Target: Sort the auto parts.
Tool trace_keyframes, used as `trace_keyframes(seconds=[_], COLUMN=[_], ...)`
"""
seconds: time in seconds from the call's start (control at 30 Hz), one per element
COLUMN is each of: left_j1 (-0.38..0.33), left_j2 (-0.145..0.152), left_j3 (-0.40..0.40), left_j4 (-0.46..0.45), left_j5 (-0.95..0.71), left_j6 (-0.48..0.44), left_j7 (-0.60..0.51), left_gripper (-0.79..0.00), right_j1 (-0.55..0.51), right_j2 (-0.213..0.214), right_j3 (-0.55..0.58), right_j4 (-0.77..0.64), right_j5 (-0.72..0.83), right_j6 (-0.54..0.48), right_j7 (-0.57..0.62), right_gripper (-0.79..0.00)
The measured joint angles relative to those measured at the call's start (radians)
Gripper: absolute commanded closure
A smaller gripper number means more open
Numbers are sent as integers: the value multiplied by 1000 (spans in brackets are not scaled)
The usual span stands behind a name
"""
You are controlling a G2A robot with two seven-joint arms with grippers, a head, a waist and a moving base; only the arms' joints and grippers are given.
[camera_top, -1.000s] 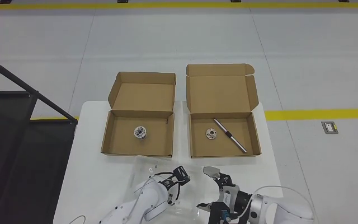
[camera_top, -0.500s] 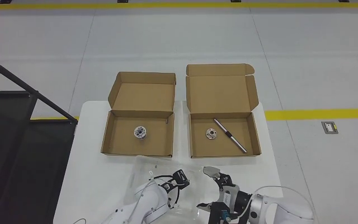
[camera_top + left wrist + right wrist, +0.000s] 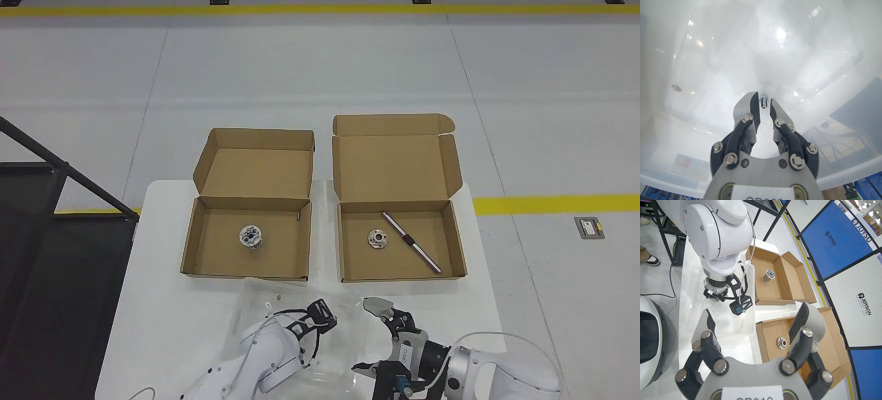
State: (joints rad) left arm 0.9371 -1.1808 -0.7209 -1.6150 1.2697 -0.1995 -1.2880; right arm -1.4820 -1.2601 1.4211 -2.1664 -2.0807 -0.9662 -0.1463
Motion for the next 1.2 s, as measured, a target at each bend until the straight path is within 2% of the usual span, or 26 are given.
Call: trace_keyframes(seconds=[0.17,0.33,0.47,0.57,0.67,0.73,0.9,1.0,1.07,1.2], left_j1=[8,52,130,209,292,348,436,457,453,437], left_j2=[-1,15,43,70,93,107,135,148,156,178], left_j3=[-10,-71,-179,-308,-471,-576,-797,-868,-883,-877], left_j4=[-18,-108,-224,-307,-341,-342,-261,-196,-163,-156], left_j5=[23,37,-6,-80,-217,-328,-625,-791,-874,-980], left_j6=[8,8,-35,-86,-158,-242,-542,-720,-800,-813], left_j7=[1,7,38,102,207,287,474,543,556,527], left_gripper=[0,0,0,0,0,0,0,0,0,0], right_j1=[0,0,0,0,0,0,0,0,0,0], right_j2=[0,0,0,0,0,0,0,0,0,0], right_j3=[0,0,0,0,0,0,0,0,0,0], right_j4=[0,0,0,0,0,0,0,0,0,0], right_j5=[0,0,0,0,0,0,0,0,0,0], right_j6=[0,0,0,0,0,0,0,0,0,0], right_j7=[0,0,0,0,0,0,0,0,0,0], right_gripper=[-785,-785,-785,-785,-785,-785,-785,-785,-785,-785])
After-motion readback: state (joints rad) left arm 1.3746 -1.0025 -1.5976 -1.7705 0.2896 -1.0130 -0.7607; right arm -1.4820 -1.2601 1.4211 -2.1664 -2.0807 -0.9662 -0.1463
